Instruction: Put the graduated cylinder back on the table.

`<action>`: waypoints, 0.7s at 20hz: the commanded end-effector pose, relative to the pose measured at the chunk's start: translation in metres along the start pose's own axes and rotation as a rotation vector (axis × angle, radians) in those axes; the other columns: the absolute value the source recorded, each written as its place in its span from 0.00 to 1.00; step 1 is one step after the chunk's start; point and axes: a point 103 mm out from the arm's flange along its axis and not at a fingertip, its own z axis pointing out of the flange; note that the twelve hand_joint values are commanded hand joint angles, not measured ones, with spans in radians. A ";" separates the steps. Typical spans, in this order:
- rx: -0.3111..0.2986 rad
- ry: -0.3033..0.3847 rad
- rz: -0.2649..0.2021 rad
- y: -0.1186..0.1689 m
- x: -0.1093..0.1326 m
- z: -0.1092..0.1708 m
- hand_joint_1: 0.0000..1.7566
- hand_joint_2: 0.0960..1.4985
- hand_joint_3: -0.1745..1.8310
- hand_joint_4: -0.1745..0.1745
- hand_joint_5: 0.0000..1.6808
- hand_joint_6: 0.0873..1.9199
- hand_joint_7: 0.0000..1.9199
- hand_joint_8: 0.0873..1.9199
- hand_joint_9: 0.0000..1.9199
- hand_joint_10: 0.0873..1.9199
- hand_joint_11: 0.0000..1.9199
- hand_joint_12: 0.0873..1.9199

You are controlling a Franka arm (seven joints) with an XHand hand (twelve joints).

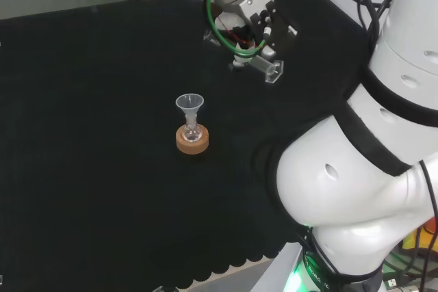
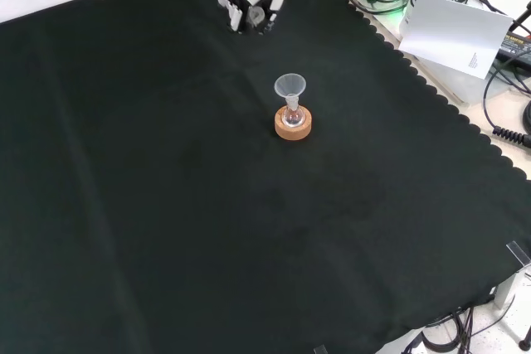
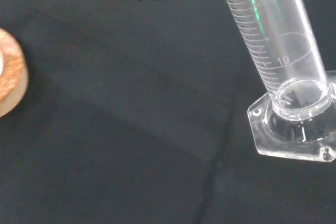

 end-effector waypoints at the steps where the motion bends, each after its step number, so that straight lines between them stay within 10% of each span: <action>1: -0.043 0.047 -0.108 0.024 0.022 0.024 0.66 0.59 0.29 0.00 0.59 0.52 0.71 0.06 0.79 0.00 0.71 0.30; 14: -0.201 0.167 -0.113 0.047 -0.008 0.026 0.66 0.59 0.29 0.00 0.59 0.52 0.71 0.06 0.78 0.00 0.71 0.30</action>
